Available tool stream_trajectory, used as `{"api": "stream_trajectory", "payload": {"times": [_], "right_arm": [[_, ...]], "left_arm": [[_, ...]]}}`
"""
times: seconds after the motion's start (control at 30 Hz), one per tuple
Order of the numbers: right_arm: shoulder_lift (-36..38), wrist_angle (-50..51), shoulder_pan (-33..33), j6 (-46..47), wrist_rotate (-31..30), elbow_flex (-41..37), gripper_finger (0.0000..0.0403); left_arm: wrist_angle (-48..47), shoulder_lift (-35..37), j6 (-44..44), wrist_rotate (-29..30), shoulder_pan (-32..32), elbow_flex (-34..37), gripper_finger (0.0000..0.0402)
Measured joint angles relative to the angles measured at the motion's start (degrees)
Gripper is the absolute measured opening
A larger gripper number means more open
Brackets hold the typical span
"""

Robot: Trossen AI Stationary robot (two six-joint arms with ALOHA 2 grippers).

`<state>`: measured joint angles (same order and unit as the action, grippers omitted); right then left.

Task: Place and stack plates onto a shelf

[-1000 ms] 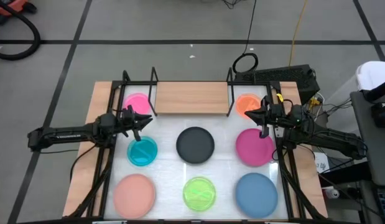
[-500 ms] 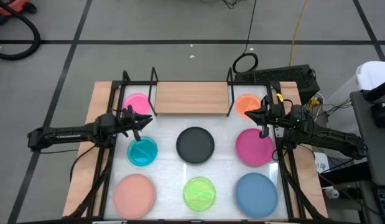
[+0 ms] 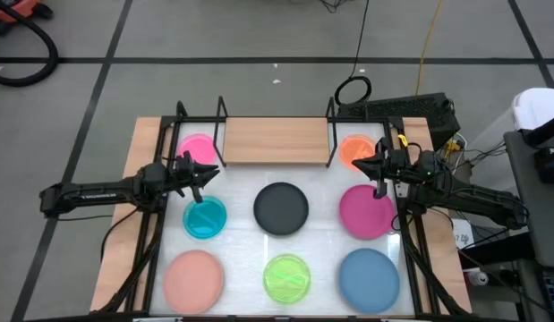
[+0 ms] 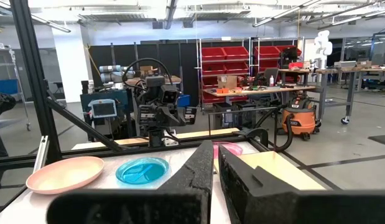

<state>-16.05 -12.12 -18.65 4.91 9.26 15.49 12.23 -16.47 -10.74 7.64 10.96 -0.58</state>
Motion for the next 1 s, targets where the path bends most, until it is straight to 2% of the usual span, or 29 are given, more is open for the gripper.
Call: {"api": "stream_trajectory", "payload": {"times": [0.37, 0.7, 0.9, 1.0], "right_arm": [[-0.01, -0.33, 0.0, 0.19, -0.09, 0.0, 0.0011], [-0.07, -19.22, 0.02, 0.24, -0.17, 0.0, 0.0011], [-0.22, -19.71, 0.02, 0.83, -0.48, 0.0, 0.0011], [-0.59, -18.36, 0.02, 6.02, -1.99, 0.0, 0.0011]], "left_arm": [[-0.02, -0.02, 0.0, 0.0, -0.02, 0.0, 0.0084], [-0.02, -0.02, 0.0, 0.0, -0.02, 0.0, 0.0084], [-0.02, 0.0, 0.0, 0.0, -0.02, 0.0, 0.0084], [-0.02, 0.0, 0.0, 0.0, -0.01, 0.0, 0.0084]]}}
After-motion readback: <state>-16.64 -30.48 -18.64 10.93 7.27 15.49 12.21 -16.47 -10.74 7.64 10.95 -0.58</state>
